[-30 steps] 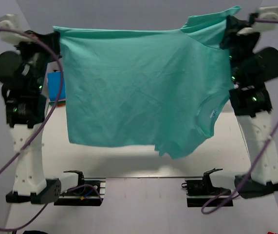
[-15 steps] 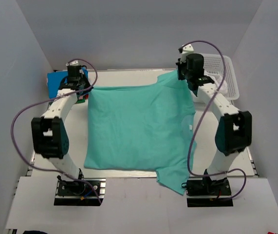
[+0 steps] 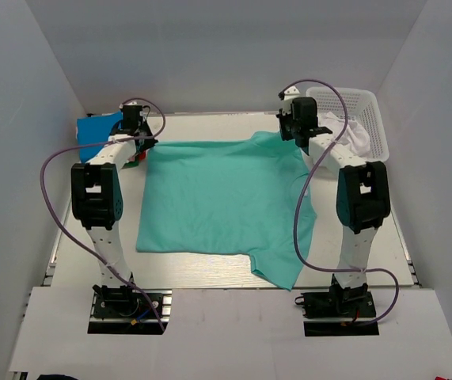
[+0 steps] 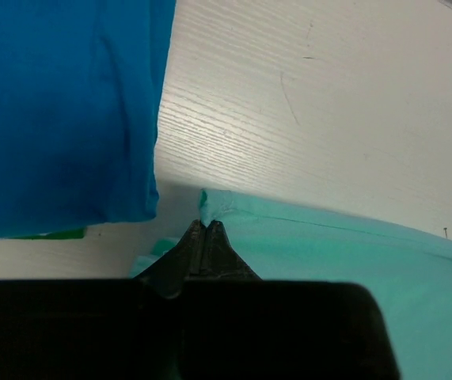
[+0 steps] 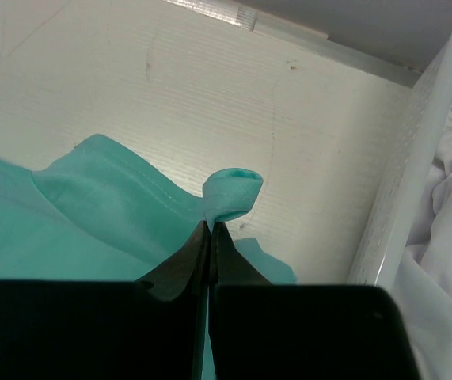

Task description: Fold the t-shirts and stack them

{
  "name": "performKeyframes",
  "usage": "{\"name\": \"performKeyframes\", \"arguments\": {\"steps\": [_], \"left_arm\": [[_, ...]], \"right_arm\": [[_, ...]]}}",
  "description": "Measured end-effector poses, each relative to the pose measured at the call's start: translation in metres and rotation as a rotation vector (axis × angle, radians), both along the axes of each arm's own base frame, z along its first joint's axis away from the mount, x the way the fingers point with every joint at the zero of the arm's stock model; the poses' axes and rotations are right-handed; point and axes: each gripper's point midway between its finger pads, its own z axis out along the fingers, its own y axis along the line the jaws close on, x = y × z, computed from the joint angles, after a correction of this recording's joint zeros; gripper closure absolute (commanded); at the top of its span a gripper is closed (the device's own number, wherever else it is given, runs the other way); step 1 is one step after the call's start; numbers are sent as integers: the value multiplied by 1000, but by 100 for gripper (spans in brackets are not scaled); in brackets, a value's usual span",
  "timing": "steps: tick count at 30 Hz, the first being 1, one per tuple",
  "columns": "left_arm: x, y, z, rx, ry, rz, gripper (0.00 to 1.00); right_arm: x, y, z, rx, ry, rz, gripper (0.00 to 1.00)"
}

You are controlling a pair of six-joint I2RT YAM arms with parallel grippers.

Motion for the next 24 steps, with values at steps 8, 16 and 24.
{"name": "performKeyframes", "arguments": {"steps": [8,16,24], "left_arm": [[-60,3,-5,4,51,12,100],[-147,0,-1,-52,57,74,92],[-221,2,-37,-85,310,182,0]], "right_arm": [[-71,-20,-4,-4,29,-16,100],[-159,-28,-12,61,77,-25,100],[-261,-25,-67,149,361,-54,16]]}}
